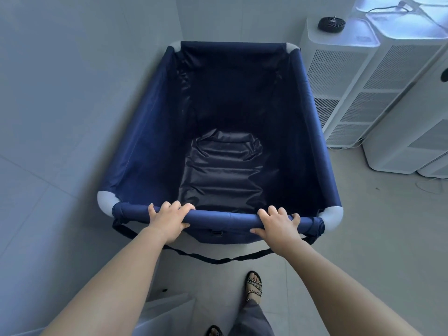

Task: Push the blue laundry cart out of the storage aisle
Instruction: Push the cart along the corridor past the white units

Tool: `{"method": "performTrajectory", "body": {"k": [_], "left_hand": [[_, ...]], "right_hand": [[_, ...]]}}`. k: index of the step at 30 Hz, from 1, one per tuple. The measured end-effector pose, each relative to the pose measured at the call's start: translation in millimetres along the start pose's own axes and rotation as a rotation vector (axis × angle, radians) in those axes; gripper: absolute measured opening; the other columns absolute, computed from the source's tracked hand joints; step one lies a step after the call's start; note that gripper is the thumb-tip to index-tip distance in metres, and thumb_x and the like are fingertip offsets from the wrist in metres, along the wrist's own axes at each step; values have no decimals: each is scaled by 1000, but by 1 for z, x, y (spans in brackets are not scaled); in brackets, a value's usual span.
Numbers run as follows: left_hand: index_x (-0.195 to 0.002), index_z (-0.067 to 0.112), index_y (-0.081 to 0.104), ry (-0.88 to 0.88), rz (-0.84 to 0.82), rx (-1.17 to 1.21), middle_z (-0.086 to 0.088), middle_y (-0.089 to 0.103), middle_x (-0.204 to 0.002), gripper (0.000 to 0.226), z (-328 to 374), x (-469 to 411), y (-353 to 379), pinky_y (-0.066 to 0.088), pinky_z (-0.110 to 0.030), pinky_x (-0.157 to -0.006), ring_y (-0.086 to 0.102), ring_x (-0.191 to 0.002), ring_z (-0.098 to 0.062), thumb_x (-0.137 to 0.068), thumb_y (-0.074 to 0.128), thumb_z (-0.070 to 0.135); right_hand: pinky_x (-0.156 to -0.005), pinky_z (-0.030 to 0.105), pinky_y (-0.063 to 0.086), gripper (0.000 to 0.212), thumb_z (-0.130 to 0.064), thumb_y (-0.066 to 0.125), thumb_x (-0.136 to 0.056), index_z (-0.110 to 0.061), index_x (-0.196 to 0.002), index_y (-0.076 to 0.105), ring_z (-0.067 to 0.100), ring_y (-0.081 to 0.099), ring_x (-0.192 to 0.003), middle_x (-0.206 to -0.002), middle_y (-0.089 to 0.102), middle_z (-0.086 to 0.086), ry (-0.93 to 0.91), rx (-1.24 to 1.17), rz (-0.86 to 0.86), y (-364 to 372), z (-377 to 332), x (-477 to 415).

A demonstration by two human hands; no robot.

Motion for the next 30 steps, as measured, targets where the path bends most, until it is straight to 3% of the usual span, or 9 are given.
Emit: {"method": "performTrajectory", "body": {"k": [14,20,25,30], "left_hand": [[-128,41,37,-24,20,62,9,49,-120,36,5,-59,-41,11,-64,-111,40,-122,-18,-93,48,43],[-130,32,41,-23,123,102,13,39,-138,41,14,-63,-52,10,-62,-113,25,-138,-13,-91,53,41],[-133,28,40,-39,160,102,11,48,-135,47,23,-59,-53,15,-50,-117,37,-130,-11,-91,50,46],[-132,30,40,-32,84,72,9,51,-130,43,22,-49,-48,20,-48,-114,40,-127,-13,-94,45,48]], "right_hand": [[-99,56,28,45,-61,41,-88,-29,-120,40,25,43,-108,-114,48,-1,-26,37,-39,-36,12,-75],[-91,37,37,47,-62,45,-86,-26,-116,48,20,42,-106,-117,43,-3,-204,26,25,-52,10,-94],[-86,36,33,46,-53,36,-94,-35,-136,30,20,50,-101,-119,49,-4,-263,33,66,-46,11,-83],[-82,35,32,43,-49,35,-96,-36,-136,30,21,50,-98,-117,49,-3,-248,73,74,-39,8,-69]]}}
Point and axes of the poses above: each hand's wrist, its own x-axis away from the middle knuckle, its own y-axis out of the palm, z = x × y, the point moved 9 cm from there along -x, towards the middle knuckle
